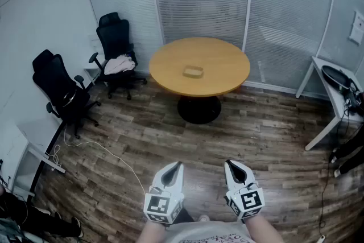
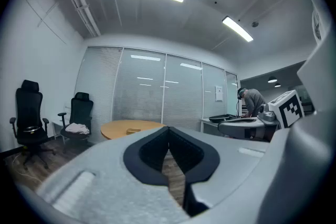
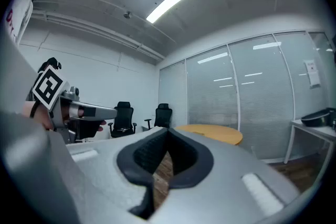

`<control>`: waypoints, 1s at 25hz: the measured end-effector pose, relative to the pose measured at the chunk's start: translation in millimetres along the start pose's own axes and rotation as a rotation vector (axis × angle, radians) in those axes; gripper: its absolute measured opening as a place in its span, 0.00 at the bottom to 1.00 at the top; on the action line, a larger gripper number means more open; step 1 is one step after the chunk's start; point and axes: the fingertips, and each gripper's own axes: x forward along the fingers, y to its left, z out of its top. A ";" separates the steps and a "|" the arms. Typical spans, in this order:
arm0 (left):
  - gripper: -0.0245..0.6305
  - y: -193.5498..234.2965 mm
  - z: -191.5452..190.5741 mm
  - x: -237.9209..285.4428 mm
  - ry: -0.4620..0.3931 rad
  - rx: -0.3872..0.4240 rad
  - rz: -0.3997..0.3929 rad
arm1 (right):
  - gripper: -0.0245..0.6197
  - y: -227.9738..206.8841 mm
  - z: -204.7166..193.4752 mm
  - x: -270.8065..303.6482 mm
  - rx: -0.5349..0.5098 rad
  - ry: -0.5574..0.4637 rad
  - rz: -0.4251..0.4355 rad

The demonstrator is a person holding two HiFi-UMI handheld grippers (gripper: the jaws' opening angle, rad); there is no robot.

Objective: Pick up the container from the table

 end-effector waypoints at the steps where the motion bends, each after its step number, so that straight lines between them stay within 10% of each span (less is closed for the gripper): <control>1: 0.05 0.2 0.7 -0.2 -0.005 0.000 0.001 | 0.04 -0.1 -0.4 -0.3 -0.001 0.001 0.001; 25: 0.05 49.3 -17.2 53.1 0.049 -0.032 0.001 | 0.04 -22.7 -25.8 68.0 0.084 0.070 -0.033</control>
